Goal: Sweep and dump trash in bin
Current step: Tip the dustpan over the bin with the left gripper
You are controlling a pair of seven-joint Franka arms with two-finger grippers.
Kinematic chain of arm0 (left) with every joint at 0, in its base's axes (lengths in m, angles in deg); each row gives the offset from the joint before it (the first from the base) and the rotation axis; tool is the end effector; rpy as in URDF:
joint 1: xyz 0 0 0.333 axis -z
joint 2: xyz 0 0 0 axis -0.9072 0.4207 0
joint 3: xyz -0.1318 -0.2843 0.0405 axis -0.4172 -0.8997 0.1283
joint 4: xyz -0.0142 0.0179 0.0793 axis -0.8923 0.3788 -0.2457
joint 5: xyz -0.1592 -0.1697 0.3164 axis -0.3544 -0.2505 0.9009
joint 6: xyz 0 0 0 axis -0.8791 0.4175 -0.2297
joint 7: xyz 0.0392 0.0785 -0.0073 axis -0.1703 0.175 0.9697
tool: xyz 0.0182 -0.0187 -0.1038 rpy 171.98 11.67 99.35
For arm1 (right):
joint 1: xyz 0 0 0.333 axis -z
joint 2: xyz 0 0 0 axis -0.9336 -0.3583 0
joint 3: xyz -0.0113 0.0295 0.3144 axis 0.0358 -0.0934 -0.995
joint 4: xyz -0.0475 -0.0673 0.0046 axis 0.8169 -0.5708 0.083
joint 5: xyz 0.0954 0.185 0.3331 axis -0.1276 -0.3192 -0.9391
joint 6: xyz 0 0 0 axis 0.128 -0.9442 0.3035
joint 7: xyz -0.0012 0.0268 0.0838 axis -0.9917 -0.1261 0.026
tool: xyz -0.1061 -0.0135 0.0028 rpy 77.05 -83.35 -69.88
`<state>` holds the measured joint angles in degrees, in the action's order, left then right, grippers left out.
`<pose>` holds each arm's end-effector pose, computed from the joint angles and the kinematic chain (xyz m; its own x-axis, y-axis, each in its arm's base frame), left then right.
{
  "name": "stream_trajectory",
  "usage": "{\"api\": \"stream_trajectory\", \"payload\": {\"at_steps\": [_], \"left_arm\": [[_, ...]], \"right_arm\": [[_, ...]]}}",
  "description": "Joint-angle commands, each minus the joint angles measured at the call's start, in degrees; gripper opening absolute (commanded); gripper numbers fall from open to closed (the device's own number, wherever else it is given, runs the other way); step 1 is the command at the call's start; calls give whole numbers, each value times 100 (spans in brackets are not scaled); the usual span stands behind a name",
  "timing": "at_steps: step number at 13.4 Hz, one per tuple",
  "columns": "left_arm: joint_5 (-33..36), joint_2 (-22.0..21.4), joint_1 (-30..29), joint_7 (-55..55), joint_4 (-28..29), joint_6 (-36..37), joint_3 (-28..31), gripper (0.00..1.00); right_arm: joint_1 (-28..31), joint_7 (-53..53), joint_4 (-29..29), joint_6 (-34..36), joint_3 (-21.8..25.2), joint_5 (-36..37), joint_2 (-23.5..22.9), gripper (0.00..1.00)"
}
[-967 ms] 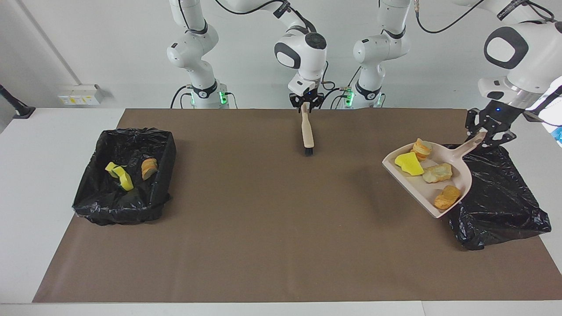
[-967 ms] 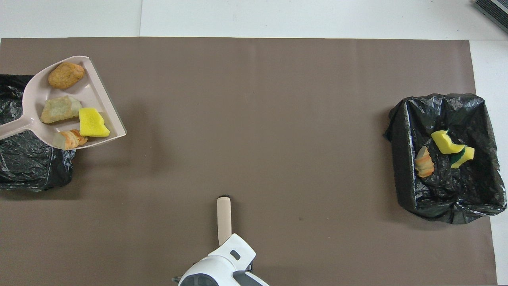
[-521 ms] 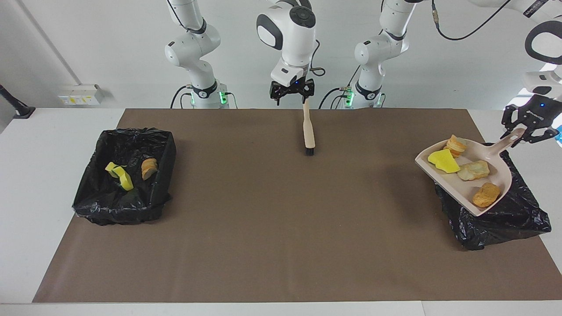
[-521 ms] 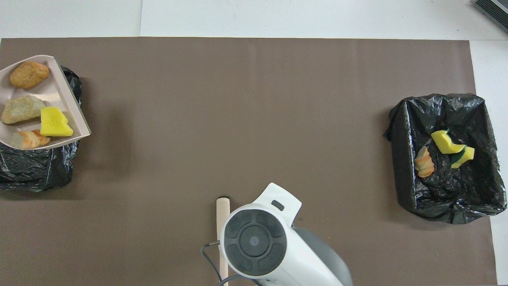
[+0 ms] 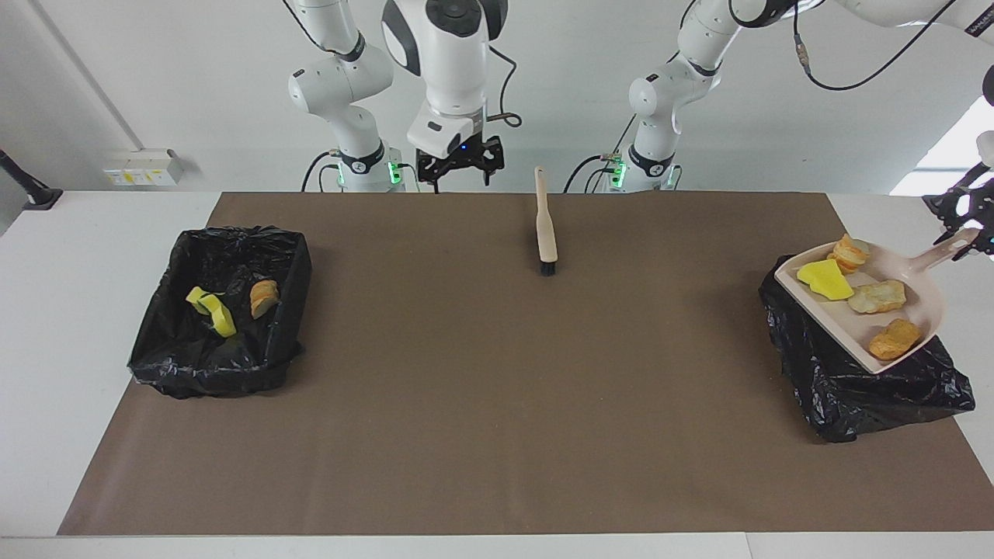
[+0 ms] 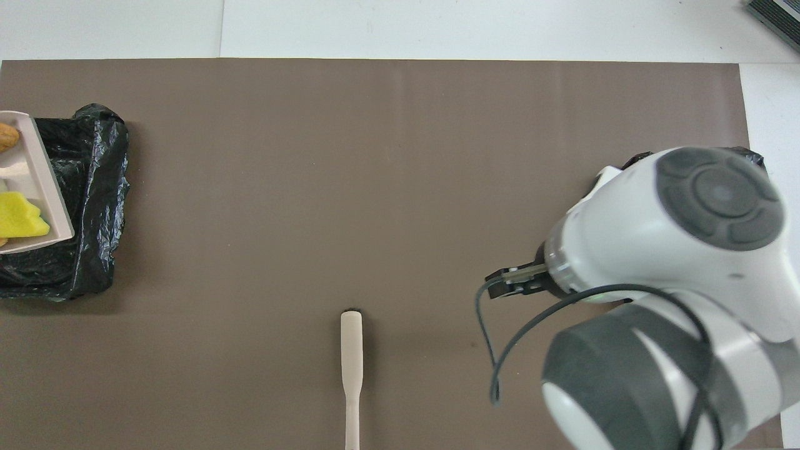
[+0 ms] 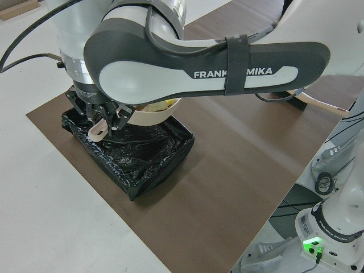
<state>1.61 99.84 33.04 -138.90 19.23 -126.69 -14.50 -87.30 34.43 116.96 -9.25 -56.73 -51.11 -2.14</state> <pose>0.5575 0.3458 0.5411 0.3305 -0.9438 0.0070 -0.9428 -0.3304 -0.0447 0.4996 0.1777 0.5731 0.9827 0.1480 -0.1115 0.1452 -0.9888 -0.0333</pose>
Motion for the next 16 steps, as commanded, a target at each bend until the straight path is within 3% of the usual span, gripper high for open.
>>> {"api": "stream_trajectory", "payload": {"at_steps": [1,7,9,11,13,16], "left_arm": [[282,212,-176,-165,-289,-315,-99,0],[1908,309,-106,-280,-377,-457,-160,0],[2049,309,-18,-280,-368,-466,-152,0],[2619,292,322,-262,-368,-449,-152,0],[3086,283,666,-245,-368,-448,-152,0],[3376,300,729,-227,-377,-588,-143,0]], "right_arm": [[650,-620,-33,89,-22,88,62,100],[1951,-754,-155,10,83,203,36,100],[2250,-728,-200,1,83,246,-25,100],[2576,-684,-383,10,-30,184,-17,100],[2480,-684,-779,237,-49,299,-87,100],[2164,-605,-1412,844,119,264,-306,100]]}}
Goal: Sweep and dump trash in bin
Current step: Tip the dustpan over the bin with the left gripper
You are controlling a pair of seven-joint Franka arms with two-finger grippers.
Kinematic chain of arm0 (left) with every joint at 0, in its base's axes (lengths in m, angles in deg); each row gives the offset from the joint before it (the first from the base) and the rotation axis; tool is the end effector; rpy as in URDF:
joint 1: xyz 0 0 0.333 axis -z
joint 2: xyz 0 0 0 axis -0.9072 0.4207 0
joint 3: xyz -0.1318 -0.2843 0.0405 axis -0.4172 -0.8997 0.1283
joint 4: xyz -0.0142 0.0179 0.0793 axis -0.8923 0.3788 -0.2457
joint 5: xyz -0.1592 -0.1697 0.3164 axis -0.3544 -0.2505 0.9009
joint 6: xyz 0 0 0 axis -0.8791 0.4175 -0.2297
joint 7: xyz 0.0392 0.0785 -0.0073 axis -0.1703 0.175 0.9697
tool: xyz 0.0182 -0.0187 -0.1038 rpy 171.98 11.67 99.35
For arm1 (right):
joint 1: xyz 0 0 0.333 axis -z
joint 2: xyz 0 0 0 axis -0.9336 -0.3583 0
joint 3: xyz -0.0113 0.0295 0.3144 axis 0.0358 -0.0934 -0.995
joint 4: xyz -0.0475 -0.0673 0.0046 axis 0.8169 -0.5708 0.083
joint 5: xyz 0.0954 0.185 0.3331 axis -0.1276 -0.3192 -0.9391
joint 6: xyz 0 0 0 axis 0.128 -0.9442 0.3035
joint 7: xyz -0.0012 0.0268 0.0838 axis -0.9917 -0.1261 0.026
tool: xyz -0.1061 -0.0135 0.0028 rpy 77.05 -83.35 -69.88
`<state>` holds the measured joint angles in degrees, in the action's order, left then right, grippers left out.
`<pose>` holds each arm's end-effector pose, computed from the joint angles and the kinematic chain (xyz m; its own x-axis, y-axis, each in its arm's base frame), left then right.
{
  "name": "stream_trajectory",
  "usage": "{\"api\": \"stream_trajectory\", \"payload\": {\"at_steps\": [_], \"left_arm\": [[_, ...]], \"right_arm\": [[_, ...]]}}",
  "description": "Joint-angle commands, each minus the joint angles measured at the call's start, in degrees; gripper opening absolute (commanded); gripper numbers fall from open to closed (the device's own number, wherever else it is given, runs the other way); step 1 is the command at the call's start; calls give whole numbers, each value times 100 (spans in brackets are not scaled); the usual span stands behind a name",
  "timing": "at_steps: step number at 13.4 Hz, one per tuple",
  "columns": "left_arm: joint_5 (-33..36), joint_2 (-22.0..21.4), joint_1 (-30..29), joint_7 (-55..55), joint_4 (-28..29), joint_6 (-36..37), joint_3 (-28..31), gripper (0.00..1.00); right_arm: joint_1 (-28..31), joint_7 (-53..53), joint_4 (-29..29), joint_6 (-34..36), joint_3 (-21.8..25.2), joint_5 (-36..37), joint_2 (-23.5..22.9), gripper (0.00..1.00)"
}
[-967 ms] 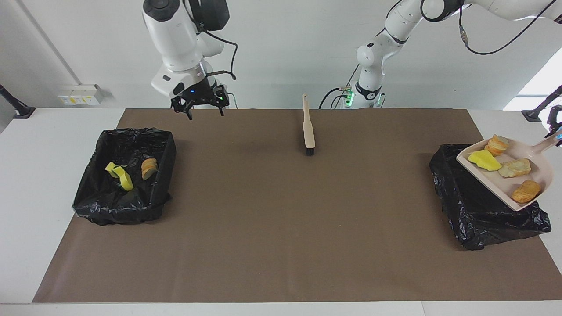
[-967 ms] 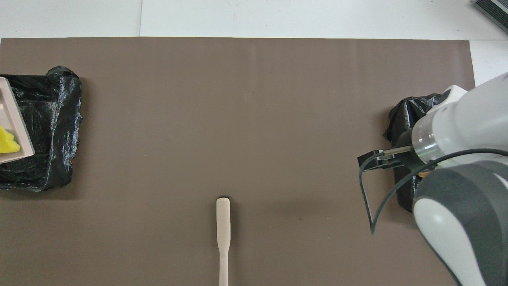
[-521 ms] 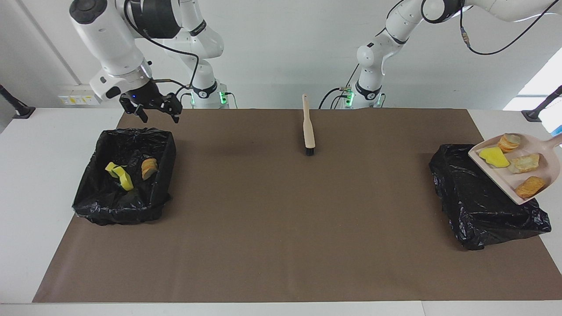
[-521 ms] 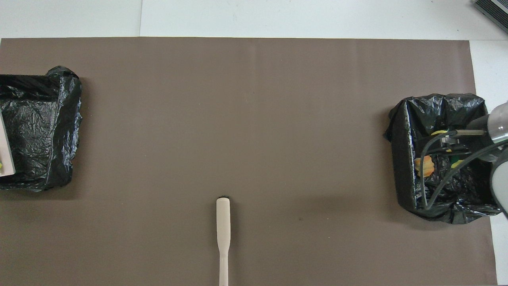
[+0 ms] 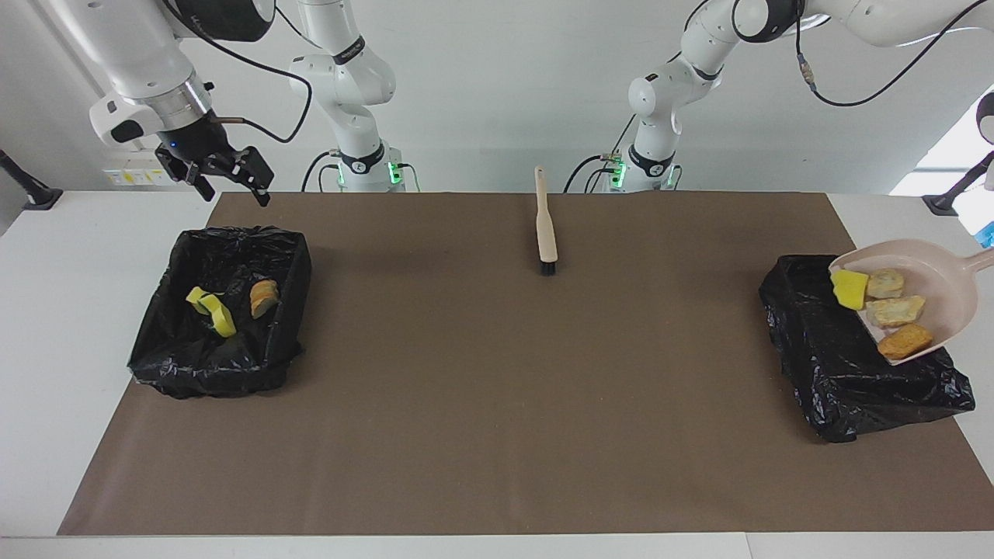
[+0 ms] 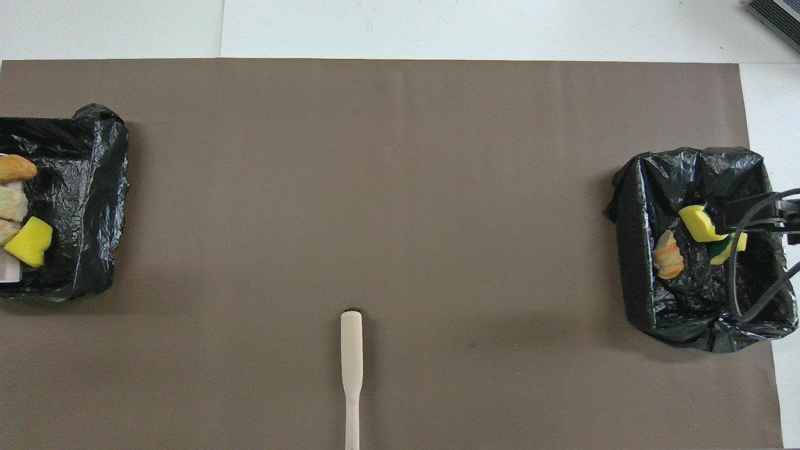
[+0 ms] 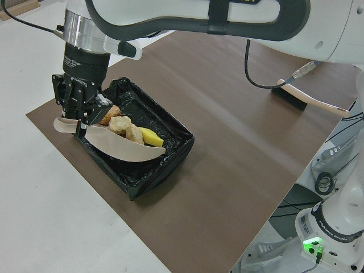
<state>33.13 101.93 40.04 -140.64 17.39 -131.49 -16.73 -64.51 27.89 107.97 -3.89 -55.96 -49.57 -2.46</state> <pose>0.6053 0.3032 0.5514 0.0271 -0.8659 -0.4995 -0.9979 -0.0528 0.0374 0.5273 -0.0395 0.6358 0.9886 -0.1429 -0.0478 -0.1442 -0.9893 -0.0240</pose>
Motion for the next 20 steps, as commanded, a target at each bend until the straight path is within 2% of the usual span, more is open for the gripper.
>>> {"api": "stream_trajectory", "payload": {"at_steps": [1,8,10,12,14,16,20], "left_arm": [[470,83,134,-44,-202,-144,81,0],[1192,57,609,-35,-518,-337,116,0],[1184,-39,627,-53,-589,-320,72,0],[722,-258,636,-62,-589,-171,-50,0],[-288,-426,584,-53,-580,293,-8,0],[-870,-776,645,26,-537,724,-51,0],[-1846,-1181,758,1279,-81,1227,-104,0]], "right_arm": [[-124,76,-505,273,41,110,-276,100],[-116,76,-347,229,-3,22,-161,100],[-125,76,-347,238,-21,22,-161,100],[-125,76,-347,238,-21,22,-161,100],[-125,85,-364,290,6,135,-161,100],[-81,14,-137,221,6,136,-30,100],[-168,23,-83,-289,-38,180,-38,100]]}}
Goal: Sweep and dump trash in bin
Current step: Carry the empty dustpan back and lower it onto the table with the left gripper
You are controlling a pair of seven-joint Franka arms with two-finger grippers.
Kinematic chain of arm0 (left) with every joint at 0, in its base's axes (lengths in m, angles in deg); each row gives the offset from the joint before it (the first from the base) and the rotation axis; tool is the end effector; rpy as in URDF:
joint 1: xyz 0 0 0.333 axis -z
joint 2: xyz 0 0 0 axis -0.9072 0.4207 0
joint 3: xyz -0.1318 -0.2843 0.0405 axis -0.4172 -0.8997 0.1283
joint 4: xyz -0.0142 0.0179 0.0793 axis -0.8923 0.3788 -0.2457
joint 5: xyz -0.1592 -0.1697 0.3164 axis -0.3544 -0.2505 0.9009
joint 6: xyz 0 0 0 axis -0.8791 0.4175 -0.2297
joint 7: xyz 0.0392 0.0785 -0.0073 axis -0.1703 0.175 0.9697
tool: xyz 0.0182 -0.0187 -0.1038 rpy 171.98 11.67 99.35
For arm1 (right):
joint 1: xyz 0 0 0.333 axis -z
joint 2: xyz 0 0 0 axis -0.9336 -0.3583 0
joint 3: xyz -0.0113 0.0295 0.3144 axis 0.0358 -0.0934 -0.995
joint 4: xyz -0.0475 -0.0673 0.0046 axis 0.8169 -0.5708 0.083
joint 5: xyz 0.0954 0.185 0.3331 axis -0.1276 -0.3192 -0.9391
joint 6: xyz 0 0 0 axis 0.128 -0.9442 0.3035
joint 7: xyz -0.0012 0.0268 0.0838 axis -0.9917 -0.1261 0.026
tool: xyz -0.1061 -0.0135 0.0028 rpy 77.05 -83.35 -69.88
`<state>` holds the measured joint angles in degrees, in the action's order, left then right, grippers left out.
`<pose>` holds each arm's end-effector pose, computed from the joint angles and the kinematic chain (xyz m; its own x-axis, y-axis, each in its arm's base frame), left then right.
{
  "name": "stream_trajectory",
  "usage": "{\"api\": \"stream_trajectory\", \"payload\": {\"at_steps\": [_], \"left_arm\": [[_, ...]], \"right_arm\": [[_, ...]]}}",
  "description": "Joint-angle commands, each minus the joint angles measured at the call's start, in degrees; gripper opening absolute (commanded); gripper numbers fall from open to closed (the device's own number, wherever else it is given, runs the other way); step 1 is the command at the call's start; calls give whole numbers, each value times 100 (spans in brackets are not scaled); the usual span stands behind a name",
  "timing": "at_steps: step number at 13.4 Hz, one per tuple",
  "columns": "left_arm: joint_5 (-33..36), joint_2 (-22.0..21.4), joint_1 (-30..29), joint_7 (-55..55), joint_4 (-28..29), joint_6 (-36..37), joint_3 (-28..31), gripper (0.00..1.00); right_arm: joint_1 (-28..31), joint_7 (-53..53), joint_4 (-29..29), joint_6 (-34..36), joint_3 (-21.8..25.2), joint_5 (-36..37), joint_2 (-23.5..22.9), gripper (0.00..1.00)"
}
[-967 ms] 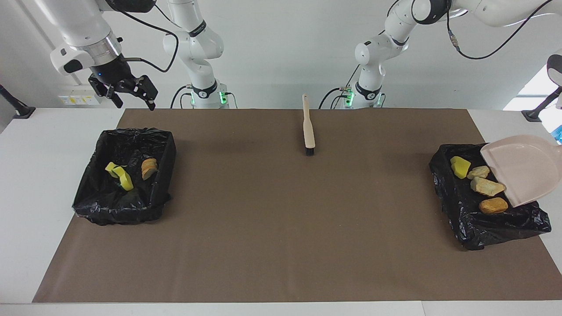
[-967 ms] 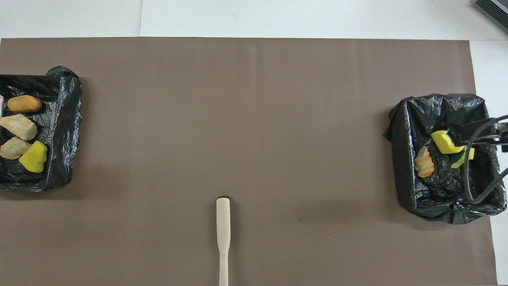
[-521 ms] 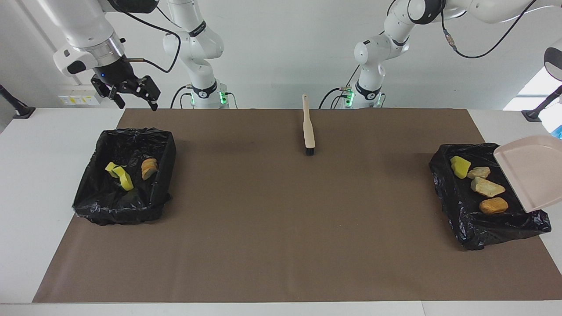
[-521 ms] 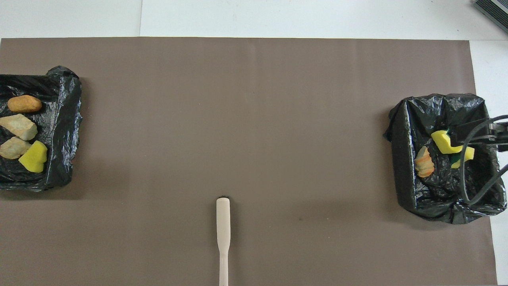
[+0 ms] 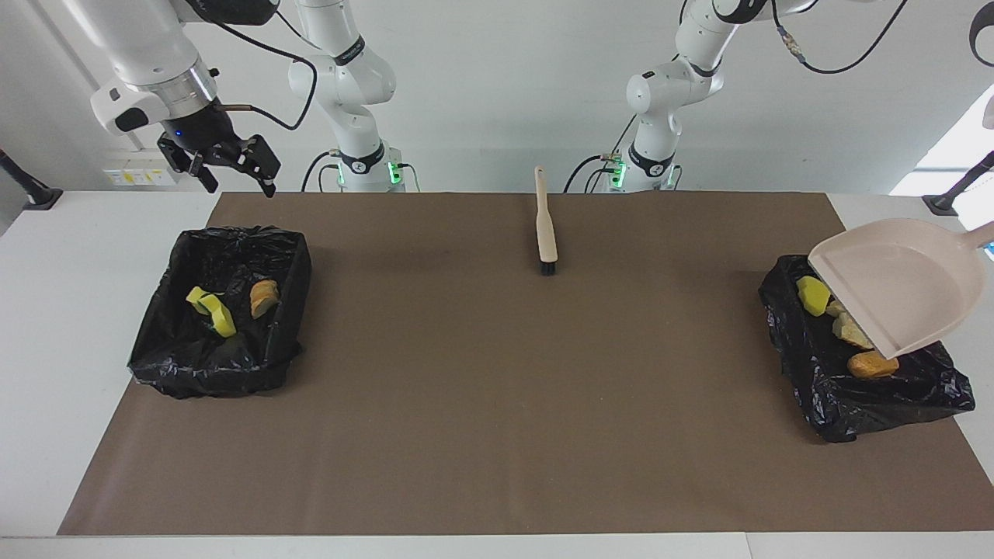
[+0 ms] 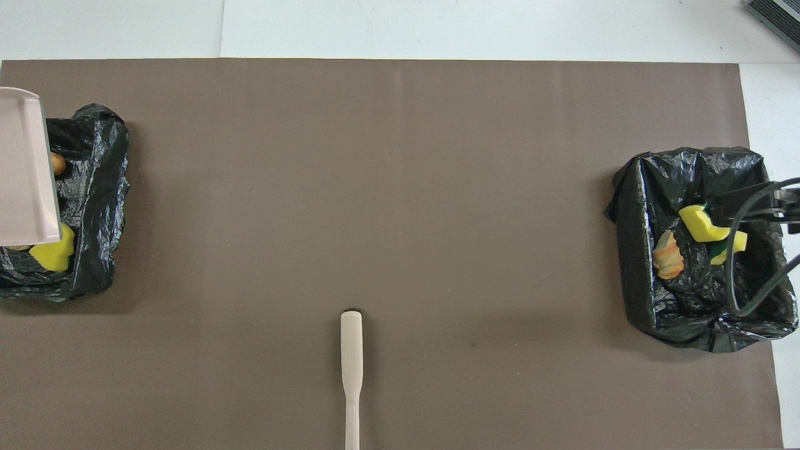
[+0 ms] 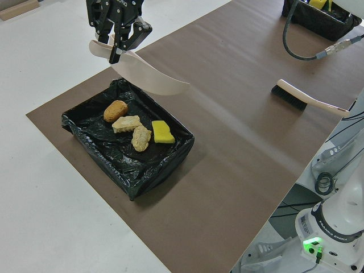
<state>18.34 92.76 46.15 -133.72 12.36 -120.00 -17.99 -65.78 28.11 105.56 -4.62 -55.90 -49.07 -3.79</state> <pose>0.5822 0.1930 0.6697 0.1588 -0.9469 -0.2795 -0.9833 -0.1262 -0.1308 0.5370 -0.0299 0.6441 0.9918 -0.1268 -0.0158 -0.1271 -0.9917 -0.0173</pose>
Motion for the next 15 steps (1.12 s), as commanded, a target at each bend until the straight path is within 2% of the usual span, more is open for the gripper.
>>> {"api": "stream_trajectory", "payload": {"at_steps": [1,4,7,10,12,13,15], "left_arm": [[-526,-423,322,1139,659,122,22,0],[-623,-757,1164,3543,1327,96,-4,0],[-1272,-1144,1939,5832,2110,-9,-13,0],[-1845,-1110,2553,7546,2594,-683,-13,0],[-1881,-1031,3037,8793,2797,-1220,-13,0],[-1881,-926,3309,9565,2850,-1318,-13,0],[-1881,-759,3714,10370,2937,-1467,-13,0]], "right_arm": [[-50,-43,201,-486,-79,148,104,100],[-41,-34,228,-489,-97,95,104,100],[12,-34,193,-489,-88,60,78,100],[3,-43,184,-489,-97,51,78,100],[-6,-43,184,-489,-97,43,78,100],[-6,-43,184,-489,-97,42,78,100],[-6,-43,193,-489,-97,42,78,100]]}}
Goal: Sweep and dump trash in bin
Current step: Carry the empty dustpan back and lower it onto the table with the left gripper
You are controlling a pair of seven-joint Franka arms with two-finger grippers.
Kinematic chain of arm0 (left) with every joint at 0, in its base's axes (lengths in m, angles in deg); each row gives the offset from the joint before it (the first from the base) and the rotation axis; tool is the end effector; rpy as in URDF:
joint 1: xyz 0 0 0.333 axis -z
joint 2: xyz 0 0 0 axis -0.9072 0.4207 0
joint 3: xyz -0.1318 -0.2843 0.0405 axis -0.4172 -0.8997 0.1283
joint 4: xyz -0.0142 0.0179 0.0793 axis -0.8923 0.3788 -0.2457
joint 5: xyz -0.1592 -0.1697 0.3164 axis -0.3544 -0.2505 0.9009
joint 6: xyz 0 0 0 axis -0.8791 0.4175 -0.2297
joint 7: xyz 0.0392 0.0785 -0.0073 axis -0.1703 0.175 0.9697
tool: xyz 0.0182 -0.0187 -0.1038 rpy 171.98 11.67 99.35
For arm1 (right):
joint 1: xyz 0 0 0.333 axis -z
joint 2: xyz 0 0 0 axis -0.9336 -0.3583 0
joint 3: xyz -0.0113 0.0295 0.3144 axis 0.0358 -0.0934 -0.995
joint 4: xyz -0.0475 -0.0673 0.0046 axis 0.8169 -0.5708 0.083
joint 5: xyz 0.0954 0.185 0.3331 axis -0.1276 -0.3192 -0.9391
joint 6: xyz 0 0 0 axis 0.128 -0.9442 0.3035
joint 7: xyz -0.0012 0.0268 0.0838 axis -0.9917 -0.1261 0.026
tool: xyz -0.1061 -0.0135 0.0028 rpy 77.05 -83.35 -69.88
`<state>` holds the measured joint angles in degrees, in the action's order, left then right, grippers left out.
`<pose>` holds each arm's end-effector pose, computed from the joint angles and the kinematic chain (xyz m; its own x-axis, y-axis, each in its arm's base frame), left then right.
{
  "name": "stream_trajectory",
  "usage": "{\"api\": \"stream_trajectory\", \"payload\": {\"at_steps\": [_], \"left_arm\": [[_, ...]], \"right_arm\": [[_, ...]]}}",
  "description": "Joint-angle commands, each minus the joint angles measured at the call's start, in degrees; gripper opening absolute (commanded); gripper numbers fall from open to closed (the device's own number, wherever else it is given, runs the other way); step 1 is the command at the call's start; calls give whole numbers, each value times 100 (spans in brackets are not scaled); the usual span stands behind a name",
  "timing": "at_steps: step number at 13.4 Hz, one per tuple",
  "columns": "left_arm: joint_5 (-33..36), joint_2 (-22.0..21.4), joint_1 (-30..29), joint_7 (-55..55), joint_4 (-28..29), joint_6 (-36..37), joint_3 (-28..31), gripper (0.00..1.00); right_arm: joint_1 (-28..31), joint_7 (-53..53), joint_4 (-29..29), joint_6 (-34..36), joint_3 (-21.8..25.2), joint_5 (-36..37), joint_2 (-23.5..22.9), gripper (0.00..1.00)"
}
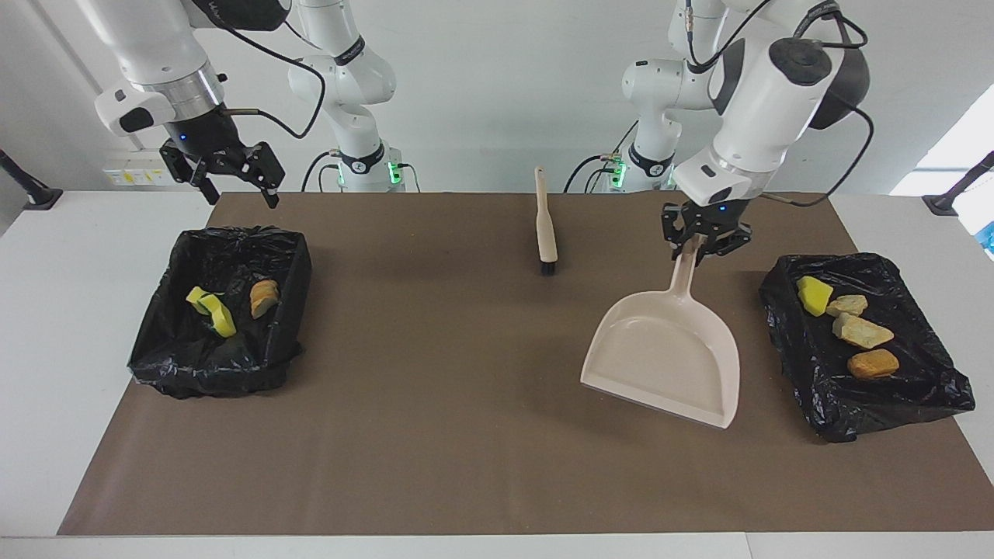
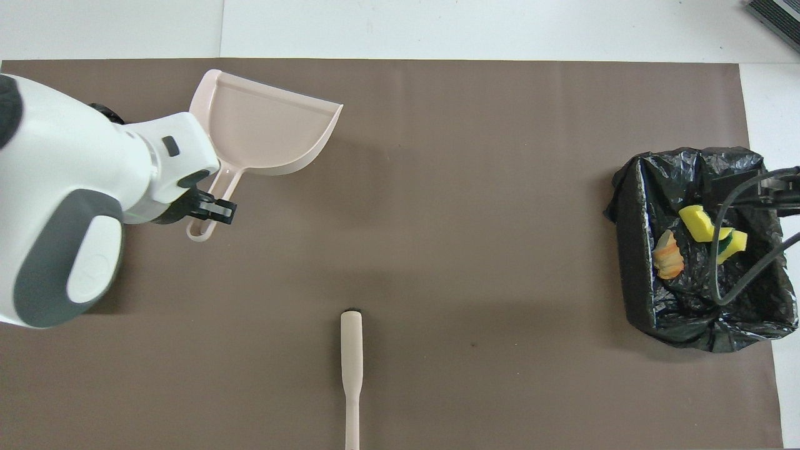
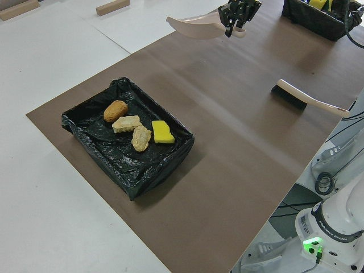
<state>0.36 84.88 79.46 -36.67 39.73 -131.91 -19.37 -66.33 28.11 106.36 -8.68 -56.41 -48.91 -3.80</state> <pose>0.5459 -0.1944 0.5378 0.9430 -0.3308 0.0367 -0.3322 -0.9424 0.0398 0.5449 -0.0206 0.6438 0.9931 -0.1096 0.0410 -0.1090 -0.9939 -0.0181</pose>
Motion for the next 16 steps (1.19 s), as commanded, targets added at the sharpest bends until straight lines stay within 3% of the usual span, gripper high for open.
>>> {"api": "stream_trajectory", "payload": {"at_steps": [1,6,12,16], "left_arm": [[-83,135,559,929,271,-425,125,0],[-74,777,1342,2195,588,-1550,125,0],[-66,988,1773,2004,851,-2350,134,0],[-66,988,1809,2196,895,-2343,134,0]], "right_arm": [[50,-43,104,-83,-46,26,78,100],[50,-34,104,-83,-46,26,78,100],[50,-43,104,-83,-46,26,78,100],[50,-43,104,-83,-46,26,78,100]]}}
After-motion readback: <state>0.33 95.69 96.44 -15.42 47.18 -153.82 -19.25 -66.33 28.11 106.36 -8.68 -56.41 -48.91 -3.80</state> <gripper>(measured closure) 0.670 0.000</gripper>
